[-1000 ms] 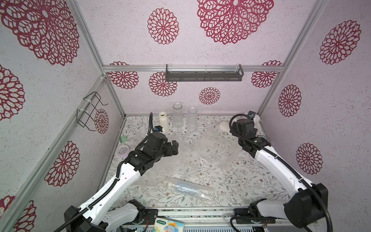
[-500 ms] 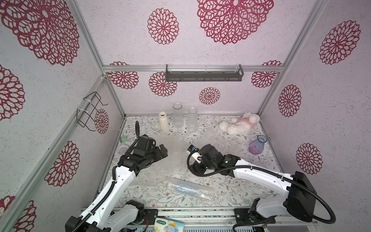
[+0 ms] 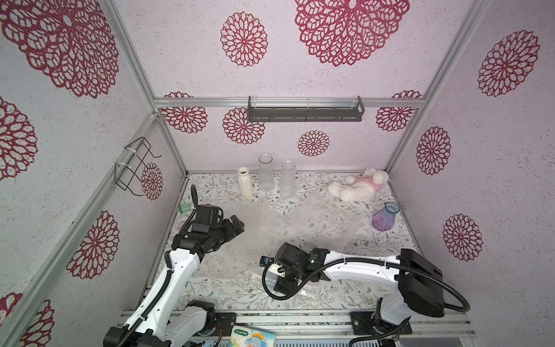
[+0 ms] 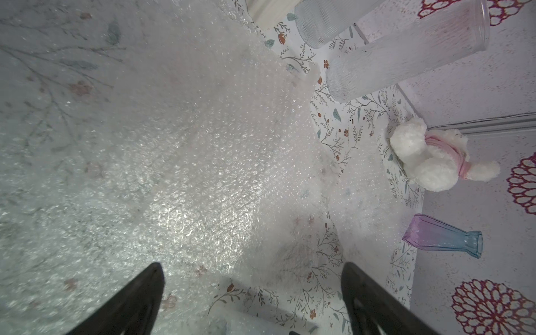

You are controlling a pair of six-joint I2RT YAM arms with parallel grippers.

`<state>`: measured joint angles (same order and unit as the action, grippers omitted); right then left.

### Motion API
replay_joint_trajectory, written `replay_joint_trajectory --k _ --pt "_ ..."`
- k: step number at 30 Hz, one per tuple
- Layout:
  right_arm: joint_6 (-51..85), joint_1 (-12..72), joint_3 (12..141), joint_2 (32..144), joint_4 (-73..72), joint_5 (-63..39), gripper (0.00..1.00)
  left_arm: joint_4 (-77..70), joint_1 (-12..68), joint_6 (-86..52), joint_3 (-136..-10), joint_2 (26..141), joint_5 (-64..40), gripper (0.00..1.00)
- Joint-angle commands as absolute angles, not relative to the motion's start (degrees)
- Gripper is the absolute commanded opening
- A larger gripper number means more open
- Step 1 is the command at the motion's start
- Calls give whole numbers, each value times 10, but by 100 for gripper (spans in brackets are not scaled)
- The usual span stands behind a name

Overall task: Unwrap the vase from the bubble wrap
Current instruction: Pick up the bubble wrap from the center of the board, then place the bubble wrap at the center of the board.

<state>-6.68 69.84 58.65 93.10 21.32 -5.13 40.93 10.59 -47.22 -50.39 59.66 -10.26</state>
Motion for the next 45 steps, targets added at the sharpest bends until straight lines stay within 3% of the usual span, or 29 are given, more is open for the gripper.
replay_joint_trajectory --k 1,12,15,20,23,30,36,45 --pt "-92 710 610 945 241 -37 86 390 103 -477 -501 588 -113 97" --pt "-104 717 633 1003 245 -14 79 383 99 -474 -514 597 -116 97" --pt "-104 717 639 1002 248 -9 73 382 98 -476 -518 594 -116 97" --pt "-99 716 636 971 256 5 52 380 98 -478 -519 591 -116 97" --pt "-89 708 619 937 237 6 47 376 98 -479 -519 592 -118 97" --pt "-13 618 541 830 143 -50 47 363 98 -481 -518 594 -124 97" --pt "117 490 446 758 9 -144 46 340 98 -493 -512 612 -142 97" --pt "290 445 412 849 -150 -168 47 293 100 -501 -498 644 -161 98"
